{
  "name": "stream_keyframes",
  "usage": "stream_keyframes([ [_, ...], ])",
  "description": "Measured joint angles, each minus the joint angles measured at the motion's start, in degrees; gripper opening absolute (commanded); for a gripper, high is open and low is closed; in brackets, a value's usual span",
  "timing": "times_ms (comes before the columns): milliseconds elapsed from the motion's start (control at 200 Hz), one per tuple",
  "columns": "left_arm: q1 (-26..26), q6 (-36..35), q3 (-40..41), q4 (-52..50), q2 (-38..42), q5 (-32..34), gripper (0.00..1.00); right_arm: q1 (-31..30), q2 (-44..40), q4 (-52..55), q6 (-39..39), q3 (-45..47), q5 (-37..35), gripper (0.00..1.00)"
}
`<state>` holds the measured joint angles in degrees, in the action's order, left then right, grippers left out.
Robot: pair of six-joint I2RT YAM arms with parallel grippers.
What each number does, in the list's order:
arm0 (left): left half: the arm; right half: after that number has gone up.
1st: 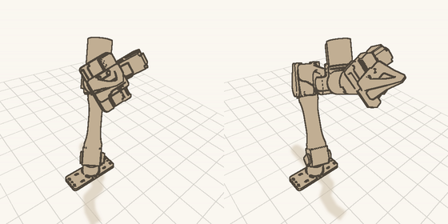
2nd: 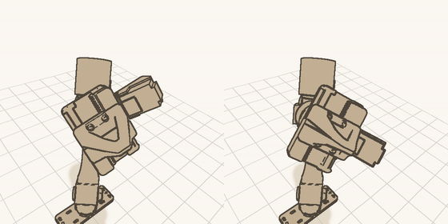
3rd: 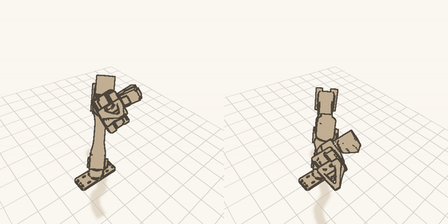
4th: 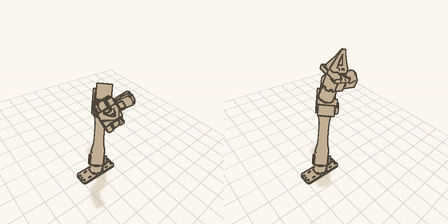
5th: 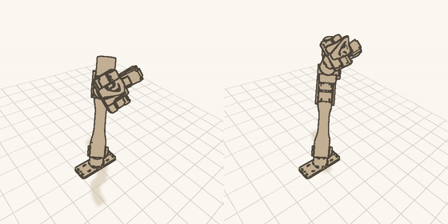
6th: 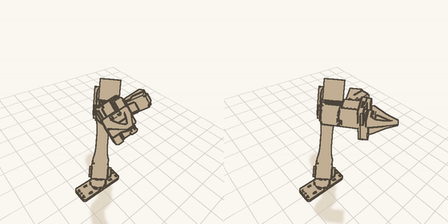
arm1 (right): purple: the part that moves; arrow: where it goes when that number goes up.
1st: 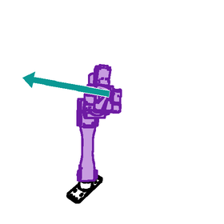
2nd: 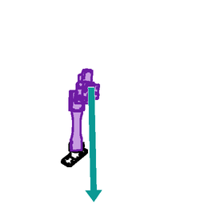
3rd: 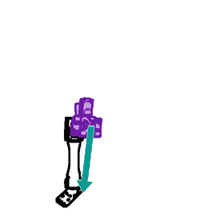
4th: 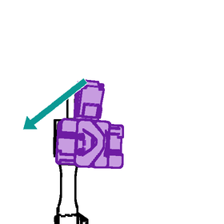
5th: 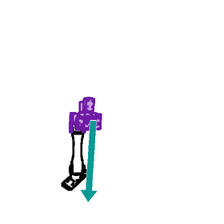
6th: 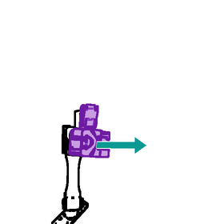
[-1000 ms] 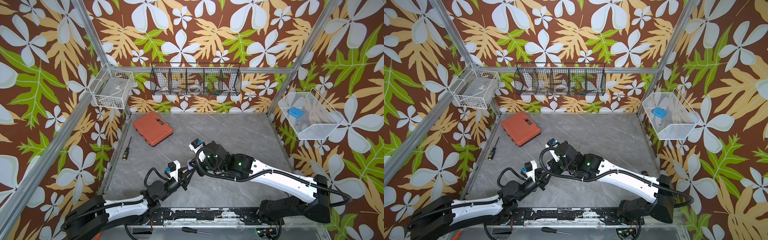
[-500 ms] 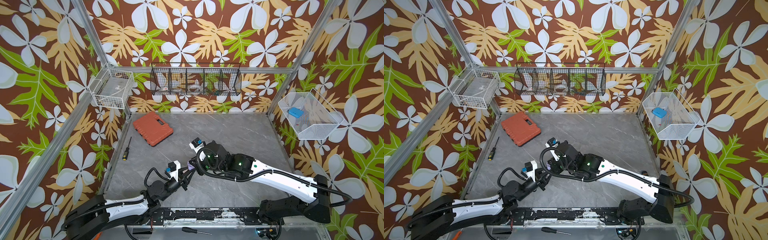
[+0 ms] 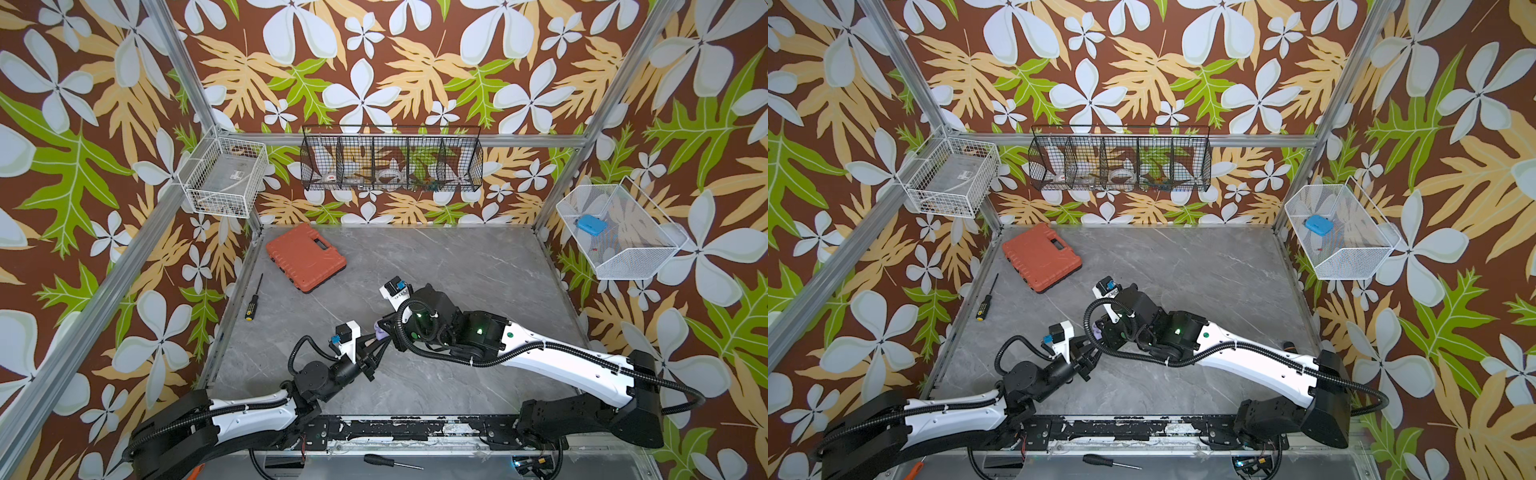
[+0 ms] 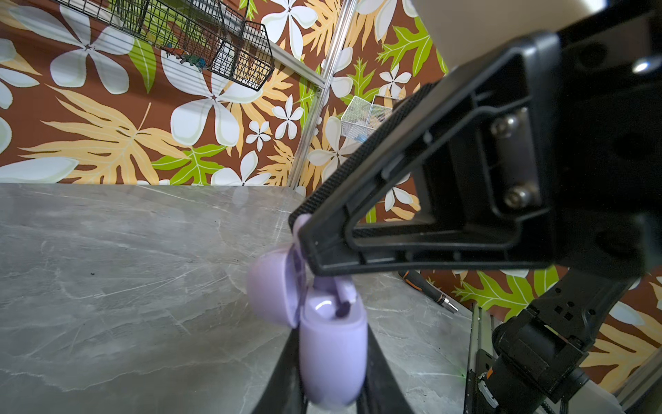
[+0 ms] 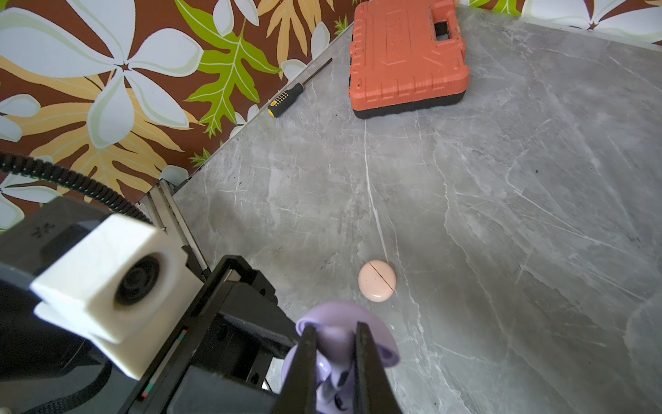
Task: Insert wireless bluetooth earbuds into charging case
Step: Insert the wireless bluetooth earbud into the charging case.
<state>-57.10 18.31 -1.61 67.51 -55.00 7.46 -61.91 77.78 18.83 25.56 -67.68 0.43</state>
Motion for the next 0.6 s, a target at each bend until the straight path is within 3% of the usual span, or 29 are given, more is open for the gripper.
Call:
stream_keyframes([
  [601, 0.0, 0.0, 0.2, 0.0, 0.2, -0.2, 0.0, -0.9, -1.7, -3.9, 0.1, 2.9, 1.0, 0.14],
])
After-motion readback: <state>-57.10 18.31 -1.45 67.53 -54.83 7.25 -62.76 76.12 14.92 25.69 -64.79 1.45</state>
